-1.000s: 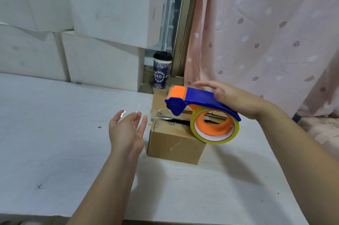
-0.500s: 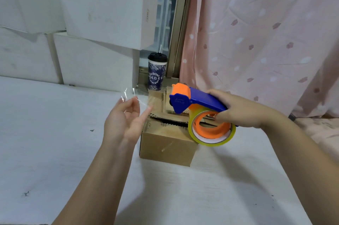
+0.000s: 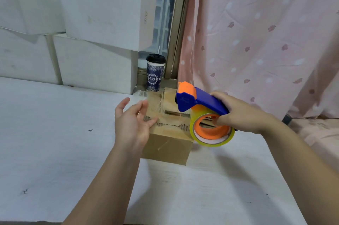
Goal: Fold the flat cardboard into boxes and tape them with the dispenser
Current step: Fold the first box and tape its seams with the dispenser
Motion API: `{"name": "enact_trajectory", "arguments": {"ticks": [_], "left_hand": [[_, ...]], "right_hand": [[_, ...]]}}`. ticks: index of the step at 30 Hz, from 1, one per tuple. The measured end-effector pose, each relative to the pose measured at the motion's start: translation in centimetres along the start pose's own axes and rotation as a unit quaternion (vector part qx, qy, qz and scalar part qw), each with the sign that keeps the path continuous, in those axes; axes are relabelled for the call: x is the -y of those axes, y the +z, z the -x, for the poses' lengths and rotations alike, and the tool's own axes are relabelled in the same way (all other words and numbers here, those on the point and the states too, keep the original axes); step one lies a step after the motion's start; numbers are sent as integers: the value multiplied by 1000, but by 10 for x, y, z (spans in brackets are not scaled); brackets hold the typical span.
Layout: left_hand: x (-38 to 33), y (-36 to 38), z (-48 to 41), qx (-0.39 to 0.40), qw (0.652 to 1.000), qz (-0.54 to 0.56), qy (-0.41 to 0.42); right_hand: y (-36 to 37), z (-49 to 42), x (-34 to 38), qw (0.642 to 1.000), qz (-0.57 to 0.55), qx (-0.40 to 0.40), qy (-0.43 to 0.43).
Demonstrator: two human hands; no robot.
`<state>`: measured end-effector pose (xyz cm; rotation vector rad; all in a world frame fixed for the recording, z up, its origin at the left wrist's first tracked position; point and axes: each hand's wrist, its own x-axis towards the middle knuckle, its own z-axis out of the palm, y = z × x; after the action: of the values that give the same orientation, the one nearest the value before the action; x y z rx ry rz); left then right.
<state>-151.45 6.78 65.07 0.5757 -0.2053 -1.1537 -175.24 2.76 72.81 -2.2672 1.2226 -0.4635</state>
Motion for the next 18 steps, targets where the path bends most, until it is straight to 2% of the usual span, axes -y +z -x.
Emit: {"name": "enact_trajectory", "arguments": {"ticks": [5, 10, 13, 15, 18], "left_hand": [[-9, 0, -2, -18, 997, 60, -52], [-13, 1, -2, -31, 989, 107, -97], [-12, 2, -2, -42, 989, 103, -102], [-13, 1, -3, -45, 991, 82, -95], [-12, 0, -3, -35, 999, 4, -30]], "right_hand": [[7, 5, 7, 996, -60, -41, -46], [42, -3, 7, 959, -222, -170, -40], [60, -4, 3, 953, -203, -226, -7], [62, -3, -3, 956, -176, -234, 4], [62, -1, -8, 953, -195, -229, 30]]}}
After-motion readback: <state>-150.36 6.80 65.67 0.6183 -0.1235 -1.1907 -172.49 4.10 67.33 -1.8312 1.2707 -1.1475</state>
